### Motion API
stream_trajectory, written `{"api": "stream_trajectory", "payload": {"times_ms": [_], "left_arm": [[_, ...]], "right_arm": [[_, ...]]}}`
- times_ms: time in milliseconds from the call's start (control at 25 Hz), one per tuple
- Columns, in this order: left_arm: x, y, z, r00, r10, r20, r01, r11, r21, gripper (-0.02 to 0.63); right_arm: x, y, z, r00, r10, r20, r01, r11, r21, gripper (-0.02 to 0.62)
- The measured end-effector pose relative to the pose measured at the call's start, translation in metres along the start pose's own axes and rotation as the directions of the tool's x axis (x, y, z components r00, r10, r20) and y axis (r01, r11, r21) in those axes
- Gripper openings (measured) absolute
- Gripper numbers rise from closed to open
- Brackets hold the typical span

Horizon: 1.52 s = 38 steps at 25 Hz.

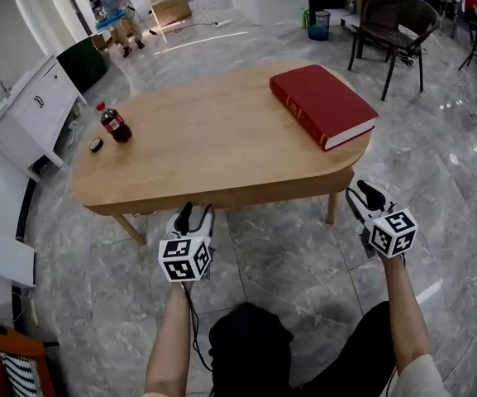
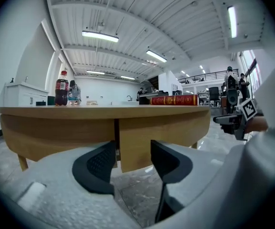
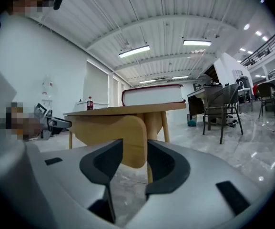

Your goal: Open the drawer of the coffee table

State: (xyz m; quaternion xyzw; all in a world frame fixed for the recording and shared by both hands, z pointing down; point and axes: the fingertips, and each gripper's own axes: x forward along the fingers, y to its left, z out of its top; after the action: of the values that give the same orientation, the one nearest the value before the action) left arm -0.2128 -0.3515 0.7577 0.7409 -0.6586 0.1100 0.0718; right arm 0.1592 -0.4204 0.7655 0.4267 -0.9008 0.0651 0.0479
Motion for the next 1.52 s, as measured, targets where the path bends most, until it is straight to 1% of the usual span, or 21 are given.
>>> {"api": "stream_trajectory", "payload": {"times_ms": [80,120,200,240,320,400,480,600,680,840,880,1000,1080,1280,1520], "left_arm": [[0.009,0.0,-0.006,1.0,0.001,-0.028,0.0,0.999,0.04,0.271],[0.012,0.0,-0.007,0.999,0.004,-0.035,-0.002,0.999,0.054,0.286],[0.016,-0.003,-0.005,1.0,-0.012,-0.025,0.013,0.999,0.053,0.293],[0.018,-0.005,-0.001,1.0,-0.027,-0.013,0.028,0.999,0.043,0.295],[0.022,-0.01,0.006,0.999,-0.046,0.006,0.046,0.999,0.021,0.296],[0.023,-0.011,0.009,0.999,-0.036,0.021,0.036,0.999,-0.012,0.301],[0.022,-0.011,0.008,0.999,-0.022,0.039,0.023,0.999,-0.025,0.302],[0.023,-0.011,0.01,0.998,-0.014,0.062,0.015,1.0,-0.022,0.305],[0.024,-0.011,0.01,0.998,-0.012,0.065,0.014,1.0,-0.027,0.307],[0.024,-0.01,0.009,0.998,-0.019,0.066,0.021,0.999,-0.026,0.307],[0.024,-0.01,0.01,0.998,-0.018,0.068,0.02,0.999,-0.026,0.307],[0.026,-0.011,0.01,0.997,-0.01,0.075,0.012,1.0,-0.025,0.307],[0.026,-0.01,0.009,0.998,-0.008,0.067,0.01,1.0,-0.028,0.307],[0.022,-0.009,0.008,1.0,-0.001,0.017,0.001,0.999,-0.032,0.307],[0.014,-0.011,0.008,1.0,0.0,0.024,0.0,1.0,-0.027,0.305]], "right_arm": [[0.006,-0.002,-0.006,1.0,0.012,-0.014,-0.011,1.0,0.027,0.185],[0.011,-0.004,-0.01,0.999,0.02,-0.025,-0.019,0.998,0.054,0.196],[0.019,-0.004,-0.015,0.998,0.042,-0.042,-0.039,0.996,0.08,0.22],[0.022,-0.002,-0.013,0.998,0.054,-0.042,-0.051,0.996,0.075,0.229],[0.025,0.002,-0.009,0.997,0.074,-0.036,-0.072,0.995,0.062,0.27],[0.029,0.006,-0.007,0.995,0.097,-0.037,-0.095,0.994,0.051,0.289],[0.035,0.008,-0.009,0.992,0.114,-0.048,-0.112,0.993,0.031,0.302],[0.044,0.007,-0.01,0.993,0.102,-0.055,-0.102,0.995,0.001,0.304],[0.048,0.007,-0.011,0.994,0.097,-0.04,-0.098,0.995,-0.018,0.303],[0.05,0.009,-0.013,0.992,0.124,0.002,-0.124,0.992,-0.004,0.294],[0.049,0.008,-0.013,0.992,0.122,0.011,-0.122,0.993,-0.002,0.284],[0.048,0.007,-0.013,0.994,0.107,0.025,-0.107,0.994,-0.003,0.281],[0.047,0.007,-0.014,0.995,0.097,0.018,-0.096,0.995,-0.01,0.275],[0.042,0.009,-0.015,0.998,0.053,-0.02,-0.053,0.998,-0.016,0.255],[0.036,0.012,-0.016,0.998,0.038,-0.04,-0.038,0.999,-0.011,0.255]]}}
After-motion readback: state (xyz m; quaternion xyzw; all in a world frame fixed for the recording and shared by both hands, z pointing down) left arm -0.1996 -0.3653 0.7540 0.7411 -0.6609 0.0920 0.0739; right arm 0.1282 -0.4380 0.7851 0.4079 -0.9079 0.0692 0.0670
